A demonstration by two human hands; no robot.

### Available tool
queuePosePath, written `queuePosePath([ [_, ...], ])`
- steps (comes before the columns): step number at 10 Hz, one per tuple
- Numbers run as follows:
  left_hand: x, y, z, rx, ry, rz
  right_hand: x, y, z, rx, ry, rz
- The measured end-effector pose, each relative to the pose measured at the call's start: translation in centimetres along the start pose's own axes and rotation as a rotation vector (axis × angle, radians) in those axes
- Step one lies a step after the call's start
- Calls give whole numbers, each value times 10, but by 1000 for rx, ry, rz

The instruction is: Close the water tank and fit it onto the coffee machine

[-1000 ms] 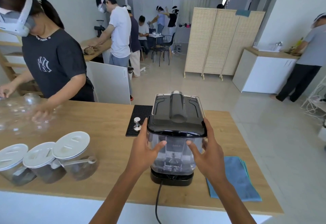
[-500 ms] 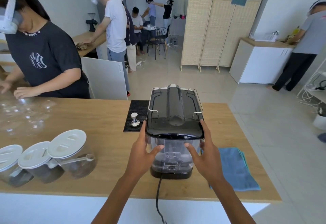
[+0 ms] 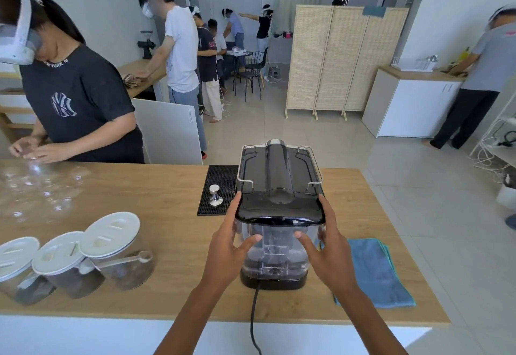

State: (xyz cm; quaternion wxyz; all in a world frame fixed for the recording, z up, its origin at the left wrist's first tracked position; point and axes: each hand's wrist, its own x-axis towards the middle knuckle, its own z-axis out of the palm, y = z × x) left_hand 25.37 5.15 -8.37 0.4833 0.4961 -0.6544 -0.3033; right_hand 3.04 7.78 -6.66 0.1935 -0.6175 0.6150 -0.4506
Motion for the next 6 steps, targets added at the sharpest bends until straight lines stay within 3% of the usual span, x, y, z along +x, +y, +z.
queuePosePath([
  [3, -12, 5, -8, 65, -18, 1, -8, 7, 2, -17, -10, -10],
  [4, -20, -19, -15, 242, -55, 2, -9, 22, 2, -68, -56, -39],
  [5, -28, -65, -26, 430, -192, -51, -14, 43, 6, -166, -92, -44],
  [6, -42, -104, -32, 555, -287, -152, -28, 83, 19, -320, -151, 39],
])
